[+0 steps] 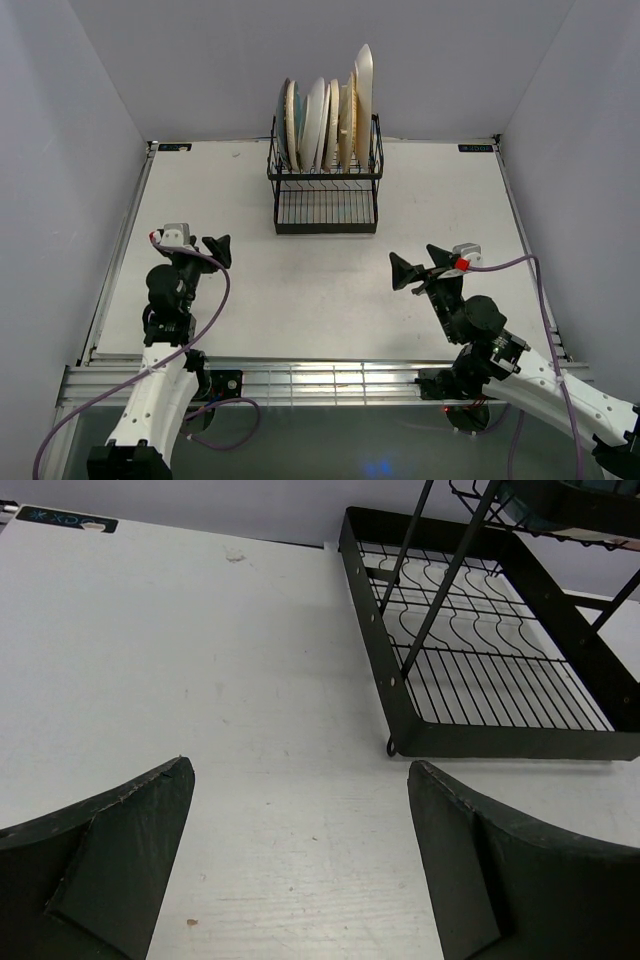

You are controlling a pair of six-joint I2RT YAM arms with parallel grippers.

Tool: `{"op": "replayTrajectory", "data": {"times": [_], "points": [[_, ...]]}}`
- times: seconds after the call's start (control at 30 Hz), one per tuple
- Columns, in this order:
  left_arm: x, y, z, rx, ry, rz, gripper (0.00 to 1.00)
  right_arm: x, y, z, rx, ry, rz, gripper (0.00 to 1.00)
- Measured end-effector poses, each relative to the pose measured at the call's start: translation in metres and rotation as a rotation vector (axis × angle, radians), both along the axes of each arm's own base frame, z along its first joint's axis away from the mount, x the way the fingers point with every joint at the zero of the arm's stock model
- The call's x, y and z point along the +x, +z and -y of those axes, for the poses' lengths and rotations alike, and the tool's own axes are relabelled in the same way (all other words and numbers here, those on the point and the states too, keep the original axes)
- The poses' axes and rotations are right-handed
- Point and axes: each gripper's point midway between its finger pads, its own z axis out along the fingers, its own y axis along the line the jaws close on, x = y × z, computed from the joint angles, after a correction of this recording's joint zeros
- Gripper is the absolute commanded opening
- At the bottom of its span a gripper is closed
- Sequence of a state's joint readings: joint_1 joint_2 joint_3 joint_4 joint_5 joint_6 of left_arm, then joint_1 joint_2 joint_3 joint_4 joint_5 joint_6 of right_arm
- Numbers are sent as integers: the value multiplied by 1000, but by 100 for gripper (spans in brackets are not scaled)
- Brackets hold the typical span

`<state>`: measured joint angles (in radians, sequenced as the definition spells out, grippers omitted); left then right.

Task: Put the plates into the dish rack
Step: Reset both arms

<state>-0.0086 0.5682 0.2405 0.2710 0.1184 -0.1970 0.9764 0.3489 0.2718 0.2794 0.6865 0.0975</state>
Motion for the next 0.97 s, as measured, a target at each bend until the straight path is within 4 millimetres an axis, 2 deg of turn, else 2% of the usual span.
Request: {"op": "replayTrajectory", "data": {"times": [0.1, 0.23, 0.4, 0.6, 0.97], "points": [[-2, -5, 3, -4, -14, -9, 98, -1, -10, 9, 20, -29, 8, 95], [-8, -3, 8, -6, -47, 16, 98, 3, -37, 12, -32, -62, -23, 95], [-16, 2, 13, -5, -78, 60, 98, 8, -49, 13, -88, -92, -45, 95], [-18, 1, 17, -4, -101, 63, 98, 11, -52, 12, -105, -110, -45, 95], [-15, -8, 17, -7, -101, 27, 98, 10, -41, 17, -50, -123, -12, 95]]}}
